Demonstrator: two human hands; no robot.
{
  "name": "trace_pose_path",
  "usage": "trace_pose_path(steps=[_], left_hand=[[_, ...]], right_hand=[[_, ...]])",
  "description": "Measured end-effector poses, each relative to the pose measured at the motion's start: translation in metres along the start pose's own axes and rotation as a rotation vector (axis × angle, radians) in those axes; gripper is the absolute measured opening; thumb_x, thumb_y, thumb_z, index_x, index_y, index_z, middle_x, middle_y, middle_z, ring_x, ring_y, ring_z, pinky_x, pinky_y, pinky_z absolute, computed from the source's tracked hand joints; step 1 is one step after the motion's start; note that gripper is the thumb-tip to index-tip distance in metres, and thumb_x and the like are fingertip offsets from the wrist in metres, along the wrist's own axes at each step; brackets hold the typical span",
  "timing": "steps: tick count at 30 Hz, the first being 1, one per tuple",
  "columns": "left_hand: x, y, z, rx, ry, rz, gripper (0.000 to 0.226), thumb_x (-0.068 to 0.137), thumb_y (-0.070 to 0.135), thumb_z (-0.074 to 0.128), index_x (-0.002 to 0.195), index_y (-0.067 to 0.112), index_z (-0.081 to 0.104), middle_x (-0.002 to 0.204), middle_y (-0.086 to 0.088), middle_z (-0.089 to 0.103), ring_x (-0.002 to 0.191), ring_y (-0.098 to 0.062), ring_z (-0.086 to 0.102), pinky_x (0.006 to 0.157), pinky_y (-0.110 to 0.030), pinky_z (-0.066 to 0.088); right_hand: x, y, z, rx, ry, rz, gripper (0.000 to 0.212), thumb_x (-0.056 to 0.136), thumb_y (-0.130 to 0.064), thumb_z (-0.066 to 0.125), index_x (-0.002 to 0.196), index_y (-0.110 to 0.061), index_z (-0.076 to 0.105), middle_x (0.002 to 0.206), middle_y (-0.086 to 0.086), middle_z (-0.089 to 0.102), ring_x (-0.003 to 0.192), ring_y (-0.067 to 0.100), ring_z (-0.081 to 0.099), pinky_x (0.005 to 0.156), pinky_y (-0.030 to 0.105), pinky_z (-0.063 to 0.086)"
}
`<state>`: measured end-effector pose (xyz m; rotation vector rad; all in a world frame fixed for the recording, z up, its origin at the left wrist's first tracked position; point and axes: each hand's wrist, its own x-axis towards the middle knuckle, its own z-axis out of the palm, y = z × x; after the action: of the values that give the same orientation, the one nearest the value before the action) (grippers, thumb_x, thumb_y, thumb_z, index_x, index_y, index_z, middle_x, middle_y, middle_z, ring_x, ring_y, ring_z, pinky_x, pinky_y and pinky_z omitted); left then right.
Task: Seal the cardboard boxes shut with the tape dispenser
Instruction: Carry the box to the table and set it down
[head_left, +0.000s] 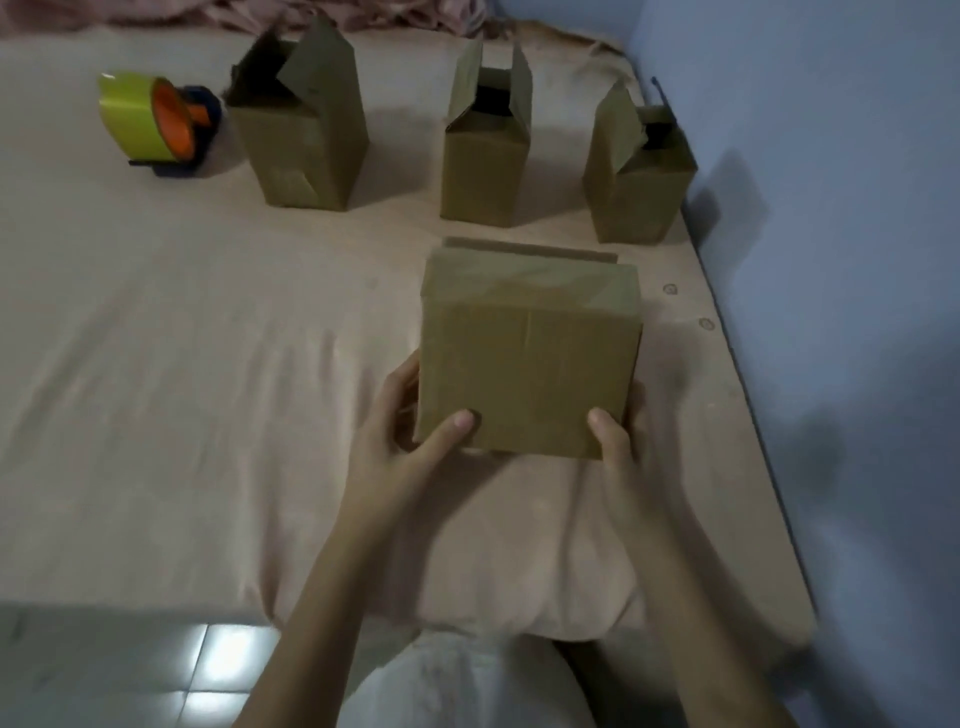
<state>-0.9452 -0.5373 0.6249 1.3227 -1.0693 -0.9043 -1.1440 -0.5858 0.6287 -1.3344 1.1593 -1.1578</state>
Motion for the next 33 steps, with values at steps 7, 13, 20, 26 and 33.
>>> trace_pose_path(steps=[7,13,20,26,33], left_hand=[[-0.008,-0.010,-0.001,-0.085,-0.049,0.106,0.052,0.082,0.033,0.068,0.127,0.022,0.043,0.121,0.002,0.061,0.106,-0.004,0.061,0.080,-0.016,0.050],[-0.040,0.002,0.003,-0.086,-0.068,0.134,0.043,0.091,0.016,0.061,0.127,0.016,0.038,0.120,-0.006,0.060,0.102,-0.007,0.062,0.075,-0.016,0.050],[-0.083,0.000,0.005,-0.058,-0.090,0.124,0.046,0.088,0.014,0.065,0.125,0.016,0.039,0.119,-0.004,0.059,0.101,-0.006,0.061,0.076,-0.018,0.052],[-0.094,-0.011,0.001,-0.016,-0.090,0.128,0.061,0.074,0.026,0.076,0.124,0.017,0.043,0.120,0.001,0.059,0.107,-0.008,0.060,0.077,-0.022,0.052],[-0.095,-0.005,0.000,-0.115,-0.094,0.140,0.071,0.070,0.039,0.075,0.131,0.022,0.042,0.122,0.008,0.059,0.103,0.001,0.061,0.074,-0.015,0.052]], right_hand=[[-0.004,0.018,0.001,-0.006,-0.056,-0.129,0.028,0.091,-0.027,0.048,0.118,-0.023,0.043,0.106,-0.018,0.054,0.084,-0.024,0.053,0.069,-0.003,0.038],[-0.033,0.007,-0.009,-0.036,-0.074,-0.105,0.039,0.094,-0.029,0.050,0.132,-0.019,0.044,0.100,-0.022,0.054,0.092,-0.010,0.052,0.060,-0.003,0.038],[-0.081,0.003,-0.025,-0.104,-0.099,-0.091,0.053,0.091,-0.030,0.057,0.137,-0.019,0.034,0.114,-0.009,0.052,0.104,0.006,0.052,0.068,0.009,0.041],[-0.098,0.013,-0.035,-0.165,-0.172,-0.141,0.068,0.084,-0.028,0.068,0.137,-0.025,0.026,0.114,-0.014,0.048,0.096,-0.006,0.049,0.061,0.000,0.043],[-0.088,-0.002,-0.044,0.137,-0.120,-0.104,0.058,0.072,-0.058,0.049,0.125,-0.035,0.049,0.133,-0.009,0.050,0.125,0.011,0.047,0.107,0.035,0.037]])
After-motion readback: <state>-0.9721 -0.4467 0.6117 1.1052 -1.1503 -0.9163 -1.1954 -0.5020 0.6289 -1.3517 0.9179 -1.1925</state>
